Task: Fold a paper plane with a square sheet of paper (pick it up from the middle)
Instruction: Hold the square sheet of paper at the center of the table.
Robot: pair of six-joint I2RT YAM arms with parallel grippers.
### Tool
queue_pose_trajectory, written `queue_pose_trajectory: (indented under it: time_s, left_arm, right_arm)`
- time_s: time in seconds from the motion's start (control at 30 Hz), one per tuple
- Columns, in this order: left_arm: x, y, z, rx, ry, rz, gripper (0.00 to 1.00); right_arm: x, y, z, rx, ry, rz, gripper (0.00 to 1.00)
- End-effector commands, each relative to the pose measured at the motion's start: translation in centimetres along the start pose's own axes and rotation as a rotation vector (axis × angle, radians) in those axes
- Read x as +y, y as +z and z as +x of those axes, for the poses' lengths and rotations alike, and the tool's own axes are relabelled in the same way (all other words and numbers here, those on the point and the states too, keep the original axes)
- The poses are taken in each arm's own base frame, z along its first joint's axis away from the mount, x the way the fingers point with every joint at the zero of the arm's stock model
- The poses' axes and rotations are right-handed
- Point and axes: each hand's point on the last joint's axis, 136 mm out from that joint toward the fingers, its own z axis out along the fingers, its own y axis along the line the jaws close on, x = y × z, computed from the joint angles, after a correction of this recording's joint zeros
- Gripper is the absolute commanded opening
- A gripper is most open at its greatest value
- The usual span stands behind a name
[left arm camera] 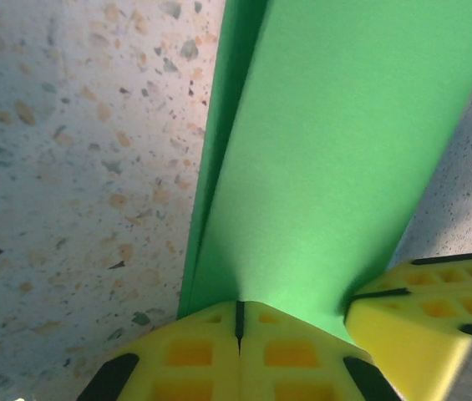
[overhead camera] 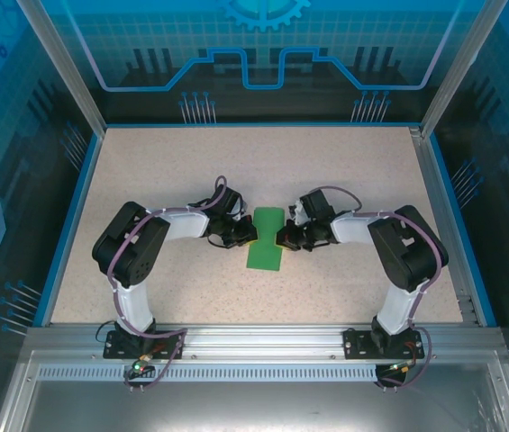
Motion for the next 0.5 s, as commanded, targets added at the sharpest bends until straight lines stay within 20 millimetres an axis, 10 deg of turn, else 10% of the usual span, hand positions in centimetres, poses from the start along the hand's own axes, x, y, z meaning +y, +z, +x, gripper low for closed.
queue_pose_trajectory:
  time_s: [0.0, 0.17, 0.47]
  left_arm:
    - [2.7, 1.2, 1.5, 0.043, -0.017, -0.101, 0.0]
    - [2.8, 1.2, 1.5, 0.046, -0.018, -0.101, 0.0]
    - [2.8, 1.3, 1.5, 0.048, -0.016, -0.106, 0.0]
  right_arm:
    - [-2.0, 0.5, 0.8, 0.027, 0.013, 0.027, 0.0]
    - [-3.3, 0.7, 1.4, 0.037, 0.01, 0.062, 0.0]
    - [3.3, -1.6, 0.4, -0.017, -0.1, -0.137, 0.0]
